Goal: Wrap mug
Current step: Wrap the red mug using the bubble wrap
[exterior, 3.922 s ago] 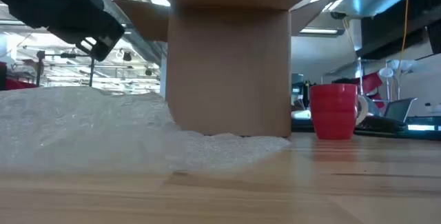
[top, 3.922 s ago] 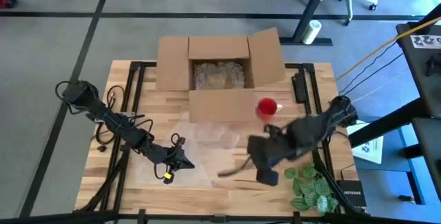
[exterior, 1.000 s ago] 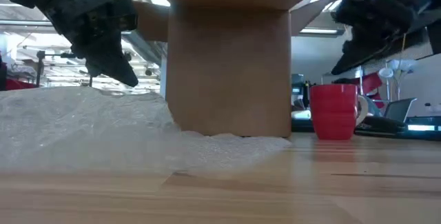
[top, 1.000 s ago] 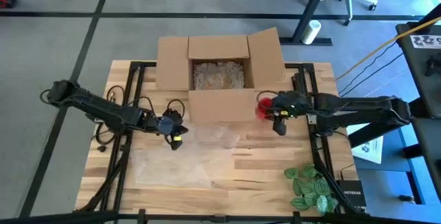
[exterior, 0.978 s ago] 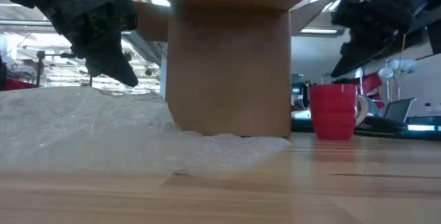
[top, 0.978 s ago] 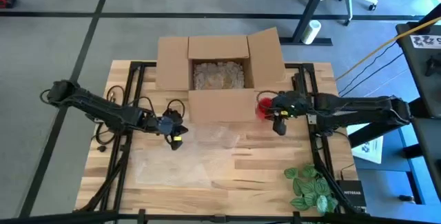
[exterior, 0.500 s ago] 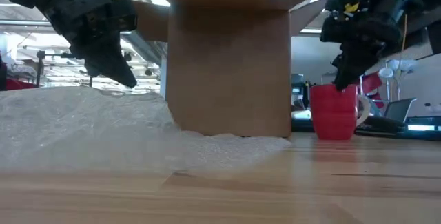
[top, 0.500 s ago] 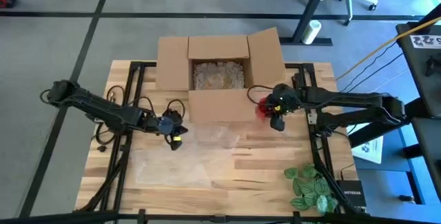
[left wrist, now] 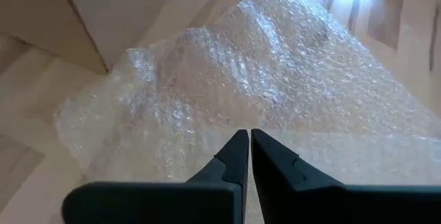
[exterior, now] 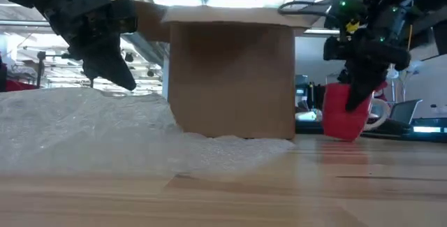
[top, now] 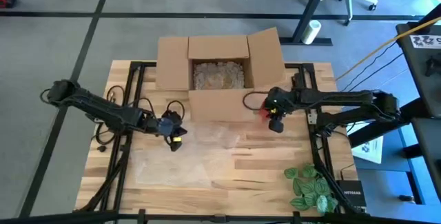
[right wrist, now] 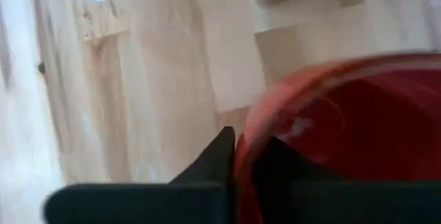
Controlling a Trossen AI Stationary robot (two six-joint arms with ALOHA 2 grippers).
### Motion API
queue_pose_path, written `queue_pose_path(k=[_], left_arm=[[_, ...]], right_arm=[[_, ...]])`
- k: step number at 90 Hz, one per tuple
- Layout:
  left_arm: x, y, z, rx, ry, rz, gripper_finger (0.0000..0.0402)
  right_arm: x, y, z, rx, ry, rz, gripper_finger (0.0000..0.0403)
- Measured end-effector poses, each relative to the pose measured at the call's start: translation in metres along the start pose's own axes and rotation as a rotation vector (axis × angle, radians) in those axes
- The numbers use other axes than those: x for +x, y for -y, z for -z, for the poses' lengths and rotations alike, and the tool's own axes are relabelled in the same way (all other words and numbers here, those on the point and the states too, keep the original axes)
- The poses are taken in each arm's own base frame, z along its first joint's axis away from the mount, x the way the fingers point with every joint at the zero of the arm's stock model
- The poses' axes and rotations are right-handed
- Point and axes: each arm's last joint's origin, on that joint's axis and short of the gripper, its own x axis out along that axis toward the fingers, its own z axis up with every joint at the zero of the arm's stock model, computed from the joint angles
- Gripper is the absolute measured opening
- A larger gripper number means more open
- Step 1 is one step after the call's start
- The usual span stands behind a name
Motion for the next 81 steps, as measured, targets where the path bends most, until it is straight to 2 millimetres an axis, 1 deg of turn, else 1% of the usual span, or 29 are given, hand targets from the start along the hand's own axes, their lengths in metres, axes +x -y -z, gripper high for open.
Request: queue_pose_path(k=[13,27,42,51,60,66,81], left_arm=[[-0.003,0.009,0.005,-0.022,-0.010,0.038,0.0000],[-0.007,0.019,0.012,-0.067,-0.029,0.099,0.0000],[-0.011,0.024,0.022,-0.119,-0.083,0.098,0.0000],[-0.012,0.027,0.026,-0.175,-0.104,0.105,0.0000],[-0.009,0.033,0.032,-0.203,-0.138,0.118,0.0000],[-0.004,0.036,0.038,-0.219,-0.170,0.102,0.0000],[0.015,0.046,0.054,-0.214,-0.215,0.090,0.0000]], right_arm=[[-0.004,-0.001,-0.002,0.003,0.007,0.000,0.0006],[-0.015,-0.002,-0.011,0.006,0.012,-0.022,0.0003],[-0.026,-0.003,-0.017,0.020,-0.008,-0.028,0.0002],[-0.028,-0.003,-0.018,0.031,-0.010,-0.031,0.0001],[-0.028,-0.005,-0.018,0.048,-0.007,-0.079,0.0001],[-0.028,-0.010,-0.018,0.052,-0.010,-0.118,0.0001],[-0.027,-0.034,-0.017,0.009,-0.031,-0.183,0.0000]])
